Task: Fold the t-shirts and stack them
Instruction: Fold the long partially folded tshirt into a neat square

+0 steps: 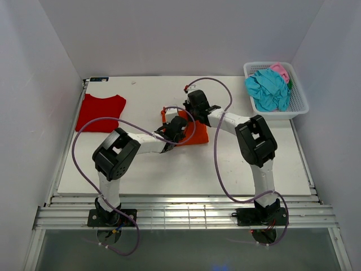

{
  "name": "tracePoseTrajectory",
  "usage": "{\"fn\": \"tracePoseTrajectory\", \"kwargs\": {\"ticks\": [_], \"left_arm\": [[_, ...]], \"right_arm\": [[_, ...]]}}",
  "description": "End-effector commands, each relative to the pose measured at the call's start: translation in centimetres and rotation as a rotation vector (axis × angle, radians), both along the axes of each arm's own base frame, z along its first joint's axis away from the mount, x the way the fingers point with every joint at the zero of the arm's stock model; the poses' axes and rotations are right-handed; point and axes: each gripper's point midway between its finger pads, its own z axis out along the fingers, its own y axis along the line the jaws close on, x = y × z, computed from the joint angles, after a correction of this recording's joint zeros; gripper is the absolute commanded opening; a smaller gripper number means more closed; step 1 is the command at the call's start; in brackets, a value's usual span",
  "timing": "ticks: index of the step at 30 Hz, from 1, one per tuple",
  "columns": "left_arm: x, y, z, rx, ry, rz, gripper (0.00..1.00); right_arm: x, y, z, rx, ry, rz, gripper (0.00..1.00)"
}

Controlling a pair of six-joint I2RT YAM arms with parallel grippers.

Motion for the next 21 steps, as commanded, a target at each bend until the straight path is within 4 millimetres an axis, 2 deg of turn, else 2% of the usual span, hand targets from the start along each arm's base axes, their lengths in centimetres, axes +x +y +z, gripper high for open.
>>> {"fn": "tracePoseTrajectory", "kwargs": {"ticks": [1, 11, 16, 17, 21], "left_arm": [[-0.7, 0.1, -0.5, -0.022, 0.017, 0.006, 0.0], [-2.8, 1.3, -3.3, -0.01, 0.077, 0.026, 0.0], [-4.0, 2.0, -4.5, 0.002, 0.102, 0.035, 0.0], [-4.1, 2.1, -4.7, 0.004, 0.106, 0.038, 0.0], [-4.6, 2.2, -5.6, 0.024, 0.117, 0.036, 0.0]], "right_arm": [[2.0, 0.7, 1.0, 0.049, -0.03, -0.01, 0.08], [4.0, 0.7, -2.3, 0.06, 0.018, -0.049, 0.08], [5.4, 0.3, -2.8, 0.072, 0.018, -0.074, 0.08], [5.5, 0.1, -3.5, 0.066, 0.028, -0.08, 0.08], [6.2, 0.6, -3.6, 0.08, 0.024, -0.062, 0.08]]}}
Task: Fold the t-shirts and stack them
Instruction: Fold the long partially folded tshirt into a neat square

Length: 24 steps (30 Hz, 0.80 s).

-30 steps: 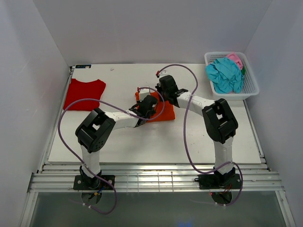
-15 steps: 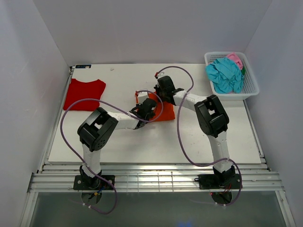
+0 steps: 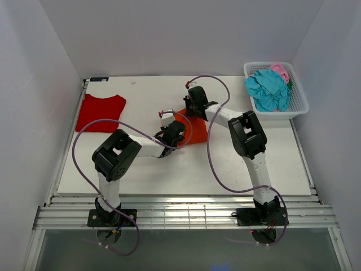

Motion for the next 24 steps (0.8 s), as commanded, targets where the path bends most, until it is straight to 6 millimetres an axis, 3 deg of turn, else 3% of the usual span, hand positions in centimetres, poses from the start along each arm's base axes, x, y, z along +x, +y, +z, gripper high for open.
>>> {"fn": "tracePoseTrajectory", "kwargs": {"ticks": [1, 4, 5, 7, 10, 13, 15, 16, 19, 24], "left_arm": [[-3.4, 1.6, -3.9, 0.126, 0.135, -0.036, 0.0], [-1.8, 0.8, -1.6, 0.174, 0.068, -0.067, 0.0], [-0.4, 0.0, 0.7, 0.165, 0.014, -0.064, 0.0], [1.0, -0.5, 3.6, 0.192, -0.053, -0.078, 0.0], [3.4, -1.5, 8.8, 0.209, -0.166, -0.073, 0.1], [5.6, -1.8, 11.9, 0.209, -0.231, -0.05, 0.14], [6.6, -1.9, 13.0, 0.213, -0.253, -0.039, 0.14], [7.3, -1.3, 12.3, 0.224, -0.242, -0.029, 0.14], [8.1, -0.6, 10.9, 0.241, -0.219, -0.017, 0.13], [8.4, 0.8, 7.2, 0.255, -0.143, 0.019, 0.1]], "right_arm": [[1.1, 0.0, -0.3, 0.029, -0.003, 0.004, 0.08], [1.9, 0.7, 2.0, 0.068, -0.073, 0.033, 0.08], [2.3, 0.9, 3.9, 0.084, -0.113, 0.038, 0.08], [2.9, 0.6, 6.2, 0.08, -0.166, 0.046, 0.09], [3.2, -0.1, 11.8, 0.084, -0.273, 0.039, 0.12], [2.9, -1.0, 14.7, 0.076, -0.325, 0.029, 0.14], [2.2, -1.5, 14.7, 0.068, -0.321, 0.029, 0.14], [1.9, -1.8, 15.4, 0.074, -0.335, 0.029, 0.14], [0.6, -2.1, 14.4, 0.073, -0.308, 0.041, 0.14], [-0.6, -2.4, 11.2, 0.062, -0.239, 0.044, 0.14]]}}
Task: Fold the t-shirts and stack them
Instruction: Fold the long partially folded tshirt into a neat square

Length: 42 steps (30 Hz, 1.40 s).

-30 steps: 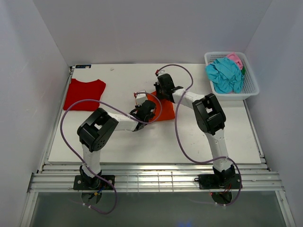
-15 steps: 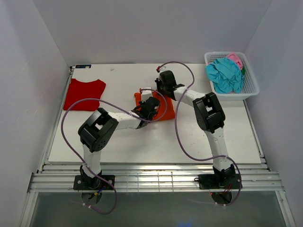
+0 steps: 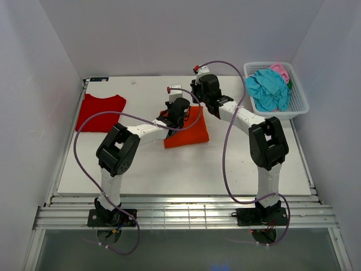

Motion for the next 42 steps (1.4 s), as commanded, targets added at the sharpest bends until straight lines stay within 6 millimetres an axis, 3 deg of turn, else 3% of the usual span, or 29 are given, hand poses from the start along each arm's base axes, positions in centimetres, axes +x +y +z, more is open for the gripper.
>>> {"fn": "tracePoseTrajectory", "kwargs": {"ticks": [1, 6, 19, 24, 34, 38, 41, 42], "left_arm": [[0.3, 1.9, -3.1, 0.043, 0.069, 0.048, 0.08], [1.0, 3.3, -5.0, 0.046, 0.099, 0.076, 0.06], [3.6, 7.3, -5.6, 0.017, 0.119, 0.125, 0.04], [3.1, 7.8, -7.1, 0.006, 0.151, 0.134, 0.04], [2.2, 7.9, -9.8, 0.012, 0.203, 0.12, 0.02], [3.2, 7.5, -8.0, 0.029, 0.161, 0.1, 0.02], [4.5, 7.1, -2.6, 0.028, 0.065, 0.088, 0.02], [4.9, 7.0, -0.5, 0.02, 0.029, 0.088, 0.03]], "right_arm": [[-0.7, -0.5, -3.8, -0.031, 0.066, 0.003, 0.14], [-0.8, -0.5, -6.4, -0.051, 0.113, 0.002, 0.13], [-0.6, -2.4, -11.0, -0.113, 0.206, -0.06, 0.13], [-0.7, -3.8, -13.0, -0.159, 0.284, -0.111, 0.13], [-0.2, -4.1, -16.3, -0.188, 0.383, -0.117, 0.13], [0.4, -4.1, -15.2, -0.186, 0.354, -0.112, 0.12], [1.2, -4.2, -12.2, -0.179, 0.274, -0.113, 0.14], [1.5, -4.4, -9.8, -0.171, 0.226, -0.117, 0.15]]}}
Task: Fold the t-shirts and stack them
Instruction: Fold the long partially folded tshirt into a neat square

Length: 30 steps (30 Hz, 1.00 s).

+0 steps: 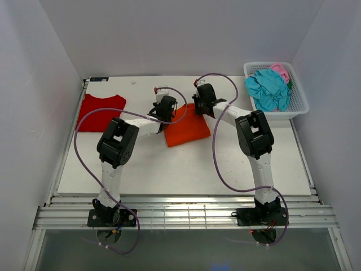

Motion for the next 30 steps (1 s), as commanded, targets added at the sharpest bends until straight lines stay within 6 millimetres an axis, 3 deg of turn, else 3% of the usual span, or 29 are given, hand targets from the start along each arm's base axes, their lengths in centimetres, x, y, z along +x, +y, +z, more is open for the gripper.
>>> {"fn": "tracePoseTrajectory", "kwargs": {"ticks": [1, 3, 5, 6, 7, 9, 10, 12, 13, 14, 15, 17, 20, 21, 23, 24, 26, 30], "left_arm": [[1.9, -0.3, 10.4, -0.027, -0.185, -0.011, 0.04], [1.5, 0.1, 13.3, -0.03, -0.22, -0.007, 0.11], [0.2, 0.9, 16.3, -0.044, -0.243, 0.0, 0.15], [-0.3, 1.1, 16.7, -0.064, -0.241, 0.007, 0.19], [-1.4, 1.6, 15.8, -0.059, -0.202, 0.01, 0.3], [-2.9, 2.1, 16.0, -0.078, -0.172, 0.007, 0.39], [-4.0, 2.4, 14.2, -0.089, -0.118, 0.021, 0.6], [-5.2, 2.1, 13.1, -0.12, -0.075, -0.012, 0.78], [-5.8, 1.7, 12.4, -0.151, -0.053, -0.026, 0.86], [-6.7, 1.6, 10.7, -0.159, -0.015, -0.047, 0.88], [-7.4, 0.5, 10.3, -0.199, 0.007, -0.104, 0.89], [-8.6, 0.4, 8.6, -0.228, 0.054, -0.111, 0.97], [-9.6, 0.0, 7.2, -0.264, 0.115, -0.141, 0.98], [-9.9, -0.4, 6.8, -0.284, 0.141, -0.161, 0.98], [-10.2, -0.6, 5.8, -0.295, 0.179, -0.162, 0.98], [-10.4, -0.8, 5.5, -0.303, 0.192, -0.173, 0.98], [-10.4, -1.0, 5.2, -0.328, 0.196, -0.183, 0.98], [-10.3, -0.5, 4.2, -0.361, 0.205, -0.179, 0.98]], "right_arm": [[1.1, -1.4, 5.5, -0.015, -0.118, -0.021, 0.16], [0.6, -1.8, 8.7, 0.007, -0.175, -0.022, 0.18], [-0.2, -2.1, 10.6, 0.028, -0.206, -0.023, 0.2], [-1.2, -2.6, 11.9, 0.041, -0.218, -0.028, 0.21], [-1.9, -2.8, 12.3, 0.055, -0.215, -0.032, 0.22], [-3.8, -3.6, 13.1, 0.069, -0.213, -0.042, 0.22], [-4.4, -3.8, 13.3, 0.078, -0.211, -0.04, 0.24], [-5.9, -4.1, 14.5, 0.092, -0.215, -0.03, 0.29], [-6.7, -4.2, 13.7, 0.08, -0.195, -0.022, 0.3], [-7.4, -4.2, 13.8, 0.074, -0.192, -0.009, 0.32], [-8.3, -4.3, 14.2, 0.066, -0.187, 0.007, 0.35], [-9.5, -4.4, 13.9, 0.028, -0.174, 0.025, 0.4], [-11.5, -5.3, 13.9, -0.011, -0.165, 0.028, 0.41], [-12.1, -5.5, 14.9, 0.001, -0.188, 0.028, 0.43], [-13.2, -6.2, 14.2, -0.002, -0.182, 0.02, 0.44], [-13.7, -6.6, 15.1, 0.011, -0.204, 0.015, 0.44], [-14.4, -7.1, 14.8, 0.011, -0.205, 0.007, 0.44], [-15.8, -8.0, 16.4, 0.031, -0.246, -0.001, 0.44]]}}
